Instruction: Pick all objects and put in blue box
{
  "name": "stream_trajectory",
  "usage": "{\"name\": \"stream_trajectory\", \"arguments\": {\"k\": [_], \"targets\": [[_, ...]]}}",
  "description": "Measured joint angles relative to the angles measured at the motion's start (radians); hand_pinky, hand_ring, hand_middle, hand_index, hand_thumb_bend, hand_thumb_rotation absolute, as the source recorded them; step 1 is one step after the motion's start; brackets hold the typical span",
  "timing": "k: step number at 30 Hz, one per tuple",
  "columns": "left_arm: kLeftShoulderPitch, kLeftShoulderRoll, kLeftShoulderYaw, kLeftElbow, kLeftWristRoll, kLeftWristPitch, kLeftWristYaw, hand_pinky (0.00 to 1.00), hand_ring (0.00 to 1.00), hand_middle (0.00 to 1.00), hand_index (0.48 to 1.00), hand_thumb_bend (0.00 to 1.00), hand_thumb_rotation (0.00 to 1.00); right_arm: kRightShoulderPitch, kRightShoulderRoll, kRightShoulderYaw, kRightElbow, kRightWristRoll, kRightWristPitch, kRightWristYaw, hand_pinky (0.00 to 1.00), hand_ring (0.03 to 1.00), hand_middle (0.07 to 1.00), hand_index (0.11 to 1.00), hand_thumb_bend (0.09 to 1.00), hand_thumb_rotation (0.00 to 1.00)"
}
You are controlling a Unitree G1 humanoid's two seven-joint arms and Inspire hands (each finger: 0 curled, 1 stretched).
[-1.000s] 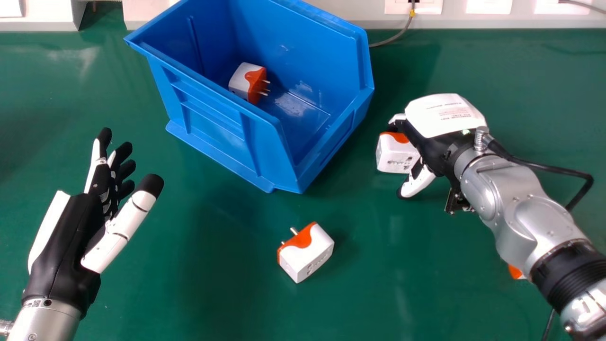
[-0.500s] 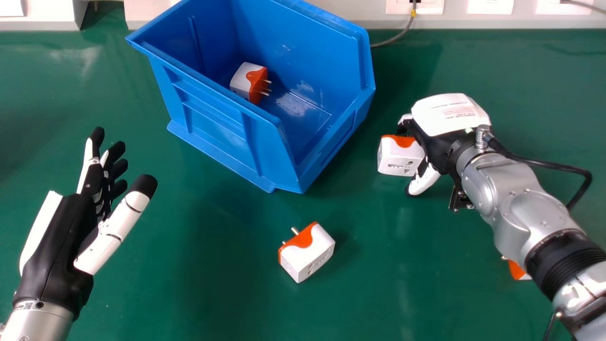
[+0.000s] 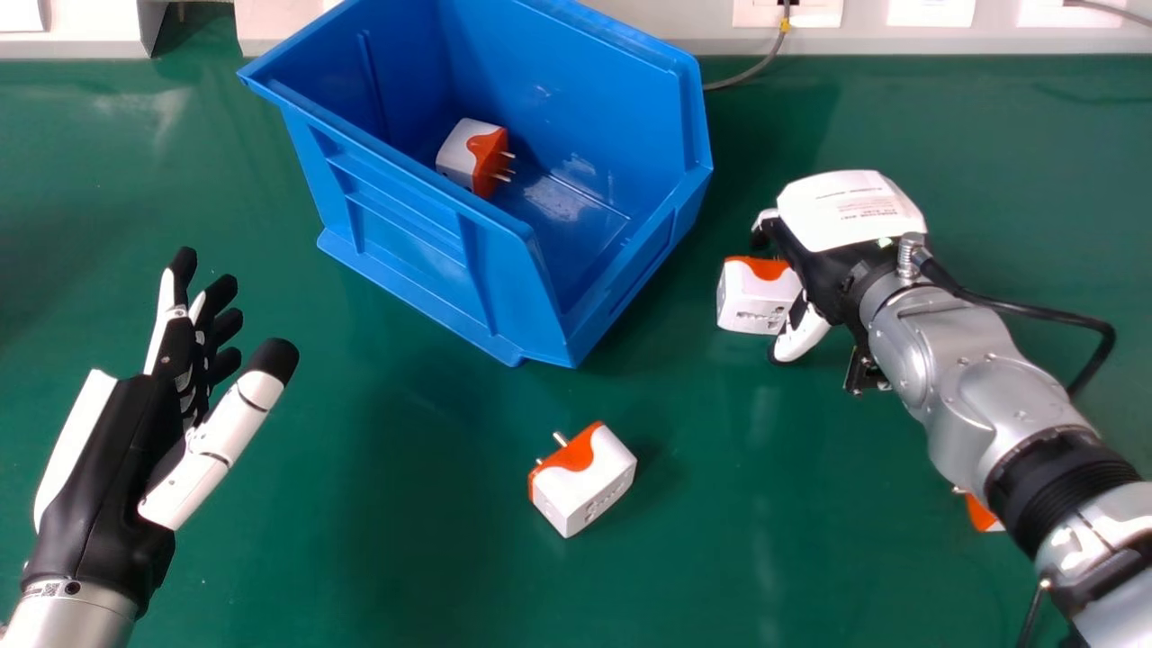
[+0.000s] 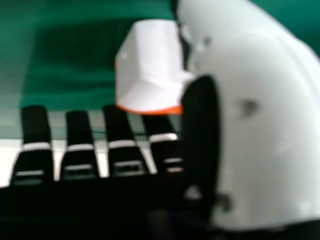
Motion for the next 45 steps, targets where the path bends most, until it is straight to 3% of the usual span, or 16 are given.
{"name": "stream_trajectory", "arguments": {"k": [8, 9, 14, 18, 25, 28, 30, 31, 32, 33, 34, 36, 41, 45], "targets": [[0.014, -0.004, -0.001, -0.041, 0.001, 0.023, 0.001, 0.93, 0.97, 0.99, 0.968, 0.67, 0.71, -0.024, 0.02, 0.009, 0.036, 0.002, -0.002, -0.003, 0.71, 0.838, 0.827, 0.754, 0.482, 0.18], [0.014, -0.004, -0.001, -0.041, 0.007, 0.025, 0.004, 0.94, 0.97, 0.99, 0.968, 0.67, 0.72, -0.024, 0.023, 0.01, 0.04, 0.004, -0.003, -0.003, 0.71, 0.838, 0.827, 0.754, 0.485, 0.17], [0.018, 0.0, 0.0, -0.037, 0.07, 0.019, 0.026, 0.94, 0.97, 0.99, 0.974, 0.69, 0.75, -0.032, 0.028, 0.019, 0.058, 0.005, -0.018, -0.009, 0.72, 0.838, 0.826, 0.752, 0.492, 0.16], [0.027, 0.001, 0.001, -0.031, 0.102, -0.005, 0.038, 0.94, 0.97, 0.99, 0.976, 0.7, 0.78, -0.048, 0.033, 0.033, 0.08, 0.003, -0.018, -0.012, 0.72, 0.832, 0.818, 0.742, 0.494, 0.16], [0.037, 0.001, 0.001, -0.027, 0.104, -0.01, 0.039, 0.94, 0.98, 0.99, 0.976, 0.7, 0.8, -0.056, 0.041, 0.04, 0.1, 0.007, -0.017, -0.027, 0.71, 0.821, 0.804, 0.735, 0.494, 0.16], [0.037, 0.0, 0.001, -0.027, 0.104, -0.01, 0.039, 0.94, 0.98, 0.99, 0.976, 0.7, 0.8, -0.059, 0.05, 0.04, 0.115, 0.018, -0.014, -0.042, 0.68, 0.782, 0.777, 0.678, 0.499, 0.14], [0.037, 0.0, 0.001, -0.028, 0.104, -0.01, 0.039, 0.94, 0.98, 0.99, 0.976, 0.7, 0.8, -0.065, 0.056, 0.04, 0.128, 0.023, -0.005, -0.048, 0.64, 0.73, 0.722, 0.639, 0.503, 0.12], [0.037, 0.0, 0.001, -0.028, 0.103, -0.01, 0.039, 0.94, 0.98, 0.99, 0.976, 0.7, 0.8, -0.07, 0.061, 0.039, 0.136, 0.026, 0.0, -0.049, 0.56, 0.65, 0.658, 0.61, 0.507, 0.09], [0.037, 0.0, 0.001, -0.028, 0.103, -0.01, 0.039, 0.94, 0.98, 0.99, 0.976, 0.7, 0.8, -0.073, 0.066, 0.04, 0.142, 0.029, 0.0, -0.049, 0.56, 0.65, 0.658, 0.61, 0.507, 0.09], [0.037, 0.0, 0.001, -0.028, 0.103, -0.01, 0.039, 0.94, 0.98, 0.99, 0.976, 0.7, 0.8, -0.077, 0.071, 0.039, 0.146, 0.033, -0.001, -0.048, 0.48, 0.556, 0.621, 0.582, 0.512, 0.07], [0.037, 0.0, 0.001, -0.028, 0.103, -0.01, 0.039, 0.94, 0.98, 0.99, 0.976, 0.7, 0.8, -0.08, 0.074, 0.039, 0.151, 0.037, -0.002, -0.048, 0.48, 0.556, 0.621, 0.582, 0.512, 0.07], [0.039, 0.0, 0.002, -0.028, 0.102, -0.009, 0.039, 0.94, 0.98, 0.99, 0.976, 0.7, 0.8, -0.082, 0.072, 0.038, 0.156, 0.043, 0.0, -0.045, 0.32, 0.392, 0.575, 0.539, 0.517, 0.05], [0.045, 0.0, 0.001, -0.036, 0.101, -0.009, 0.039, 0.94, 0.98, 0.99, 0.976, 0.7, 0.8, -0.079, 0.065, 0.033, 0.156, 0.065, -0.032, -0.055, 0.22, 0.288, 0.54, 0.513, 0.52, 0.03], [0.045, -0.001, 0.001, -0.037, 0.101, -0.009, 0.039, 0.94, 0.98, 0.99, 0.977, 0.7, 0.8, -0.077, 0.055, 0.032, 0.156, 0.072, -0.064, -0.068, 0.2, 0.263, 0.525, 0.505, 0.519, 0.03]]}}
